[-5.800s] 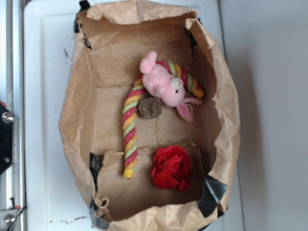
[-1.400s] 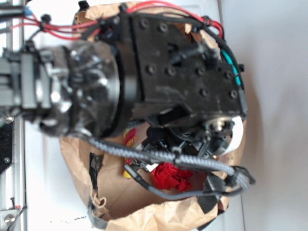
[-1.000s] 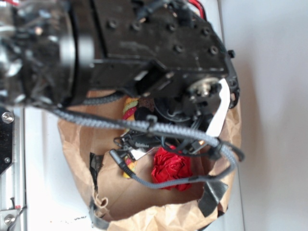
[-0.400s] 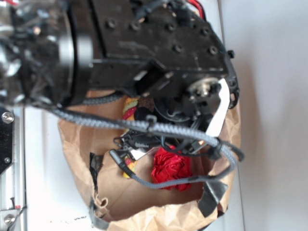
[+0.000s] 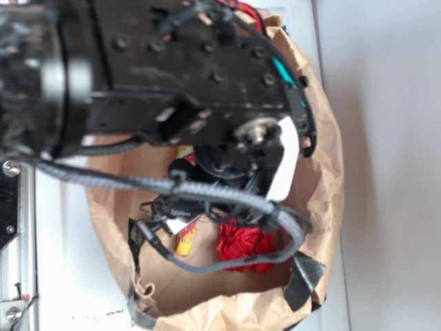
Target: Grab the red paper.
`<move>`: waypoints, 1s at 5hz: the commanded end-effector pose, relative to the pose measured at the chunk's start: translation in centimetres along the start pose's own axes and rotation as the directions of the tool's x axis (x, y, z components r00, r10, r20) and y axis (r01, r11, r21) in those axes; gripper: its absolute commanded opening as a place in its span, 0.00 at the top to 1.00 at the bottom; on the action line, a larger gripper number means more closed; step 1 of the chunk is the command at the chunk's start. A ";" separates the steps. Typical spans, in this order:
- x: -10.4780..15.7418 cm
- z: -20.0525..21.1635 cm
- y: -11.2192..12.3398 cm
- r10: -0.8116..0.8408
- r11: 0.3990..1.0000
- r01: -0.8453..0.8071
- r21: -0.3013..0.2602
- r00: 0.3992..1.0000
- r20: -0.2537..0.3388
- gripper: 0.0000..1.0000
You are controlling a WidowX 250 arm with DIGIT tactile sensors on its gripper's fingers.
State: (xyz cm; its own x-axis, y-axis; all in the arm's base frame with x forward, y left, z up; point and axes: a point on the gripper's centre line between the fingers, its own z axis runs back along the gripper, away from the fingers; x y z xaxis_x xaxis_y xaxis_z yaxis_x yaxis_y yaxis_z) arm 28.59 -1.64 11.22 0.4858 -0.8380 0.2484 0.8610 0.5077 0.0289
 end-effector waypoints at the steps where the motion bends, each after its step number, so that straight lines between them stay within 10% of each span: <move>1: 2.7 1.4 -1.8 -0.095 0.995 0.094 0.032 0.994 0.059 0.00; 3: 4.8 -0.6 -0.1 -0.065 0.996 0.063 0.061 0.997 0.037 0.00; 5: 4.5 -2.4 7.2 -0.082 0.996 0.081 0.021 0.996 0.043 0.00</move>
State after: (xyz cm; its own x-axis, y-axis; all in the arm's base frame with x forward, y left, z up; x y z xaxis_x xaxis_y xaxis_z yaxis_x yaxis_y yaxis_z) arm 35.44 -2.65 7.15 0.4253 -0.8749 0.2316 0.9024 0.4296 -0.0343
